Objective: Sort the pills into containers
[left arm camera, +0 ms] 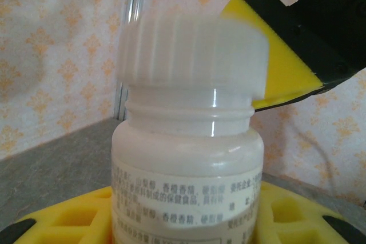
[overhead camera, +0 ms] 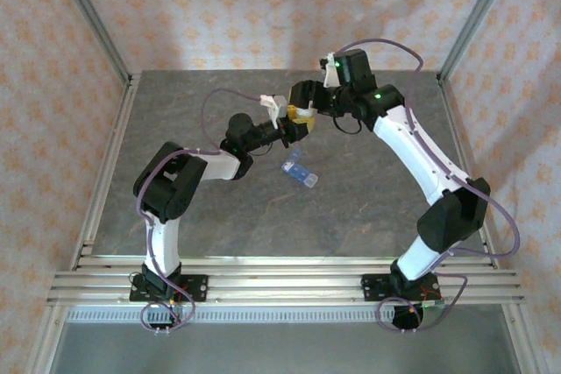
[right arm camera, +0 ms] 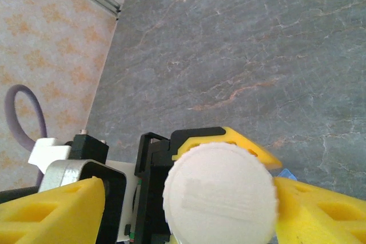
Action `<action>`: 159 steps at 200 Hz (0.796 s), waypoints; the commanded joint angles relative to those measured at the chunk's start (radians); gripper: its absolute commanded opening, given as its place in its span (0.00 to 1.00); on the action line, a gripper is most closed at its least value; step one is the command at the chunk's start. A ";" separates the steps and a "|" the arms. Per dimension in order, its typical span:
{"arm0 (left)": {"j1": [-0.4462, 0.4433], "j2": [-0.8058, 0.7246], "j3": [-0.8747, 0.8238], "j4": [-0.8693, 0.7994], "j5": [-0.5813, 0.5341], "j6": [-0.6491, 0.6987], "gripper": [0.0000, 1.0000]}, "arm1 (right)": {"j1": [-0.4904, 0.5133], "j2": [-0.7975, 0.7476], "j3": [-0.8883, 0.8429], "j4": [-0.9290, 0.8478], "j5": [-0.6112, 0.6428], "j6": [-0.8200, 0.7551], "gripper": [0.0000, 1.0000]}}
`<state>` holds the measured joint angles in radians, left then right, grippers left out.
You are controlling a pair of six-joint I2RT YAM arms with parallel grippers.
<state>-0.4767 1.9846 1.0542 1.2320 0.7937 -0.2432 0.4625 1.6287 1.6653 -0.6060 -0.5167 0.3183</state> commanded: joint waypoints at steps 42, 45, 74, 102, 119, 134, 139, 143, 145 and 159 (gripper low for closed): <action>0.000 -0.010 0.036 0.053 -0.010 -0.010 0.00 | 0.047 -0.075 -0.021 0.027 -0.030 0.029 0.74; 0.000 -0.010 0.036 0.053 -0.010 -0.010 0.00 | 0.047 -0.075 -0.019 0.026 -0.028 0.026 0.74; 0.001 -0.009 0.038 0.052 -0.010 -0.010 0.00 | 0.047 -0.077 -0.001 -0.007 0.011 -0.003 0.74; 0.001 -0.009 0.040 0.052 -0.011 -0.011 0.00 | 0.048 -0.069 0.024 -0.051 0.060 -0.036 0.75; 0.000 -0.010 0.040 0.053 -0.011 -0.011 0.00 | 0.047 -0.068 0.036 -0.074 0.104 -0.056 0.75; 0.000 -0.010 0.039 0.053 -0.011 -0.011 0.00 | 0.045 -0.066 0.043 -0.084 0.127 -0.067 0.75; 0.000 -0.010 0.038 0.052 -0.011 -0.010 0.00 | 0.044 -0.065 0.046 -0.088 0.132 -0.069 0.76; 0.000 -0.009 0.038 0.053 -0.011 -0.010 0.00 | 0.044 -0.064 0.049 -0.090 0.136 -0.071 0.76; 0.000 -0.009 0.038 0.053 -0.011 -0.009 0.00 | 0.044 -0.063 0.050 -0.090 0.136 -0.072 0.75; 0.000 -0.008 0.036 0.053 -0.011 -0.010 0.00 | 0.041 -0.063 0.059 -0.091 0.138 -0.072 0.76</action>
<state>-0.4770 1.9846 1.0653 1.2606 0.7925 -0.2462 0.5018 1.5864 1.6787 -0.6697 -0.4183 0.2756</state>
